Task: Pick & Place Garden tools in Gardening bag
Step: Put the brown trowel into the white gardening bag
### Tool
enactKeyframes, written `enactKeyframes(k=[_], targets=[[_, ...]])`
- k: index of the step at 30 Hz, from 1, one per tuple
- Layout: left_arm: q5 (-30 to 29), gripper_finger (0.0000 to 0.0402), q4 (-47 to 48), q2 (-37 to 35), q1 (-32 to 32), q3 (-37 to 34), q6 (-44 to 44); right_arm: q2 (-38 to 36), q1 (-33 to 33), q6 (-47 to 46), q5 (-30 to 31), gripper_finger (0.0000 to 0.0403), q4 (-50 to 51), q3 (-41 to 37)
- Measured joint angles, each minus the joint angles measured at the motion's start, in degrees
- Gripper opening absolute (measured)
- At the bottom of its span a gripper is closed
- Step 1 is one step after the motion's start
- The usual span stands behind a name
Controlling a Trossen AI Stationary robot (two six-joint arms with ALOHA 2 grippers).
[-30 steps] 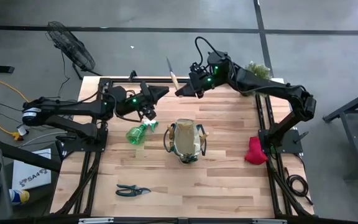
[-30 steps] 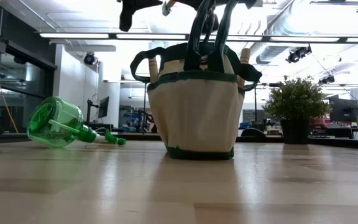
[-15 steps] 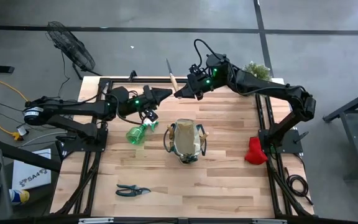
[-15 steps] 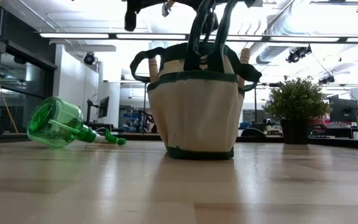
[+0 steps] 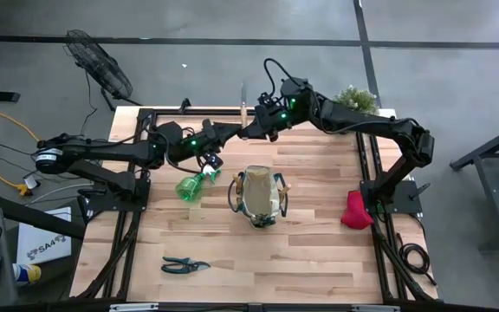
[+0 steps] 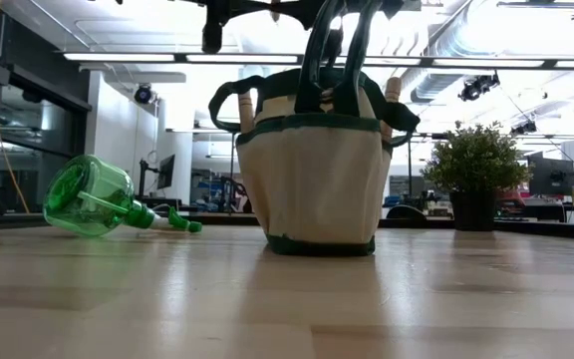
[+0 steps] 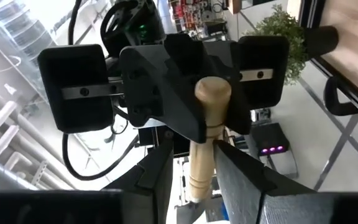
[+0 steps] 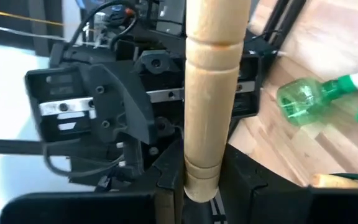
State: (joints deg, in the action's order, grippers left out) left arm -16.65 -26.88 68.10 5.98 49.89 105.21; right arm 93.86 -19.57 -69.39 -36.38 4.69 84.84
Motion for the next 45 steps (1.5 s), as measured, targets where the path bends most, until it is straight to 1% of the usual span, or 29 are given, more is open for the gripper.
enactKeyframes(k=[3,6,11,15,20,31,33,39,45], targets=[[0.64,0.0115,0.71,0.08,0.02,0.02,0.02,0.04,0.13,-0.11,-1.41,0.006,-1.68,0.0],[-0.11,0.0115,2.04,0.09,-0.04,0.03,0.0,0.18,0.17,-0.07,-1.72,0.006,-1.76,-0.02],[0.86,0.0115,1.97,0.07,0.0,0.09,0.0,0.2,0.2,-0.45,-2.78,0.006,-2.01,-0.02],[1.19,0.0115,2.04,0.04,0.0,0.09,0.0,0.2,0.48,-0.45,-2.96,0.006,-1.94,-0.02],[3.27,0.0115,2.13,0.02,0.0,0.09,-0.02,0.2,0.5,-0.45,-3.53,0.006,-1.92,-0.02],[3.66,0.0114,2.45,0.02,0.0,0.09,-0.44,0.28,0.47,0.05,-4.2,0.006,-1.9,-0.02],[3.68,0.0104,2.43,0.02,0.0,0.09,-0.46,0.31,0.46,0.05,-4.51,0.006,-1.88,-0.02],[3.68,0.0049,2.42,0.0,0.0,0.09,-0.76,0.31,0.46,0.27,-5.06,0.006,-1.75,-0.02],[3.66,0.0048,2.47,0.0,-0.02,0.07,-2.24,0.31,0.46,0.16,-5.55,0.006,-1.75,-0.02]])
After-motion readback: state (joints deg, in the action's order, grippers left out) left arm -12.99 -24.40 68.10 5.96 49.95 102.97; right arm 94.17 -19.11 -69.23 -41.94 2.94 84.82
